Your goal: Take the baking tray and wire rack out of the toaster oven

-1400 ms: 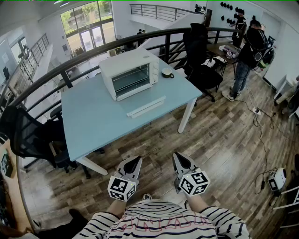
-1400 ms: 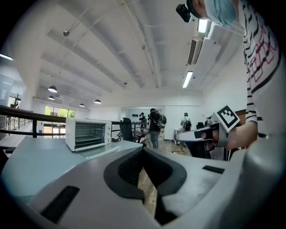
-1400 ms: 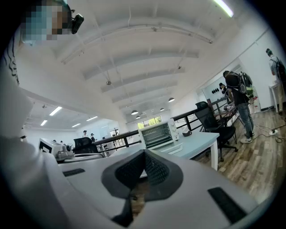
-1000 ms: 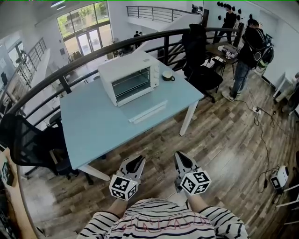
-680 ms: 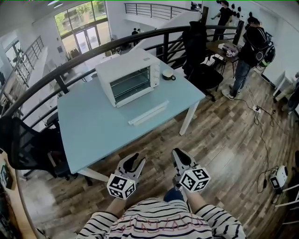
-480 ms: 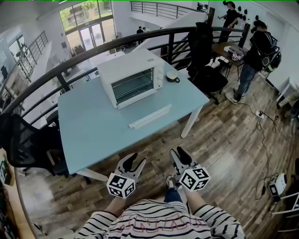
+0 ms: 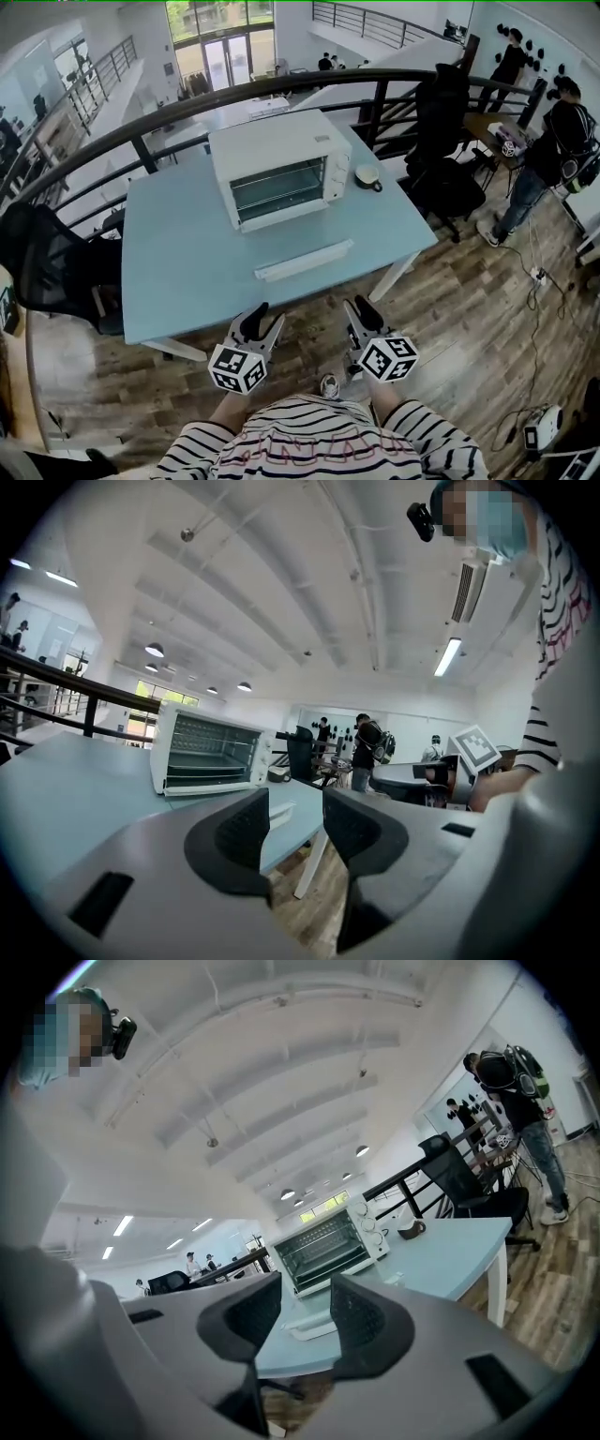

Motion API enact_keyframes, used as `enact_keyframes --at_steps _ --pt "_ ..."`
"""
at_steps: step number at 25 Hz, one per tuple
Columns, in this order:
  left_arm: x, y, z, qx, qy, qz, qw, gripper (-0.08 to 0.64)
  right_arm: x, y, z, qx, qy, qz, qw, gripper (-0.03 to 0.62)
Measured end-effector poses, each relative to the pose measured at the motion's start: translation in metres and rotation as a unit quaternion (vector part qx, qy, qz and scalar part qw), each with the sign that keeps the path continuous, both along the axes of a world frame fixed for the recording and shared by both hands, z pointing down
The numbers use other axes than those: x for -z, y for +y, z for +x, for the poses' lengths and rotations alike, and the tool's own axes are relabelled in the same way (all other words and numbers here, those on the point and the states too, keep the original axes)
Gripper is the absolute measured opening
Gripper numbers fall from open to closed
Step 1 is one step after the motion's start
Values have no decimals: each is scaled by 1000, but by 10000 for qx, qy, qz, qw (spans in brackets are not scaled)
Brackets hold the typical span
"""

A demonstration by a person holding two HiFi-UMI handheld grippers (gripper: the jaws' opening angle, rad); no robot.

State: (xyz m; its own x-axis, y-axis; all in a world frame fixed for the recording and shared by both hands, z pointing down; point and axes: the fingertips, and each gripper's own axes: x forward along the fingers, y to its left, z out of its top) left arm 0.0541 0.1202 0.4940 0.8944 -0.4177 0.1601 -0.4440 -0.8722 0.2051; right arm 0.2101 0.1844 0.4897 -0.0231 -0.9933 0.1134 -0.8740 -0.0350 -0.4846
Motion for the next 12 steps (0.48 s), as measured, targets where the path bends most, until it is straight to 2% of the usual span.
enact_keyframes --at_steps 4,12 --pt "-4 -15 25 302 44 -52 9995 156 -2 -22 30 233 -3 5 9997 155" --pt "-13 -47 52 884 155 -136 9959 156 -13 -68 68 628 -132 -37 9979 155"
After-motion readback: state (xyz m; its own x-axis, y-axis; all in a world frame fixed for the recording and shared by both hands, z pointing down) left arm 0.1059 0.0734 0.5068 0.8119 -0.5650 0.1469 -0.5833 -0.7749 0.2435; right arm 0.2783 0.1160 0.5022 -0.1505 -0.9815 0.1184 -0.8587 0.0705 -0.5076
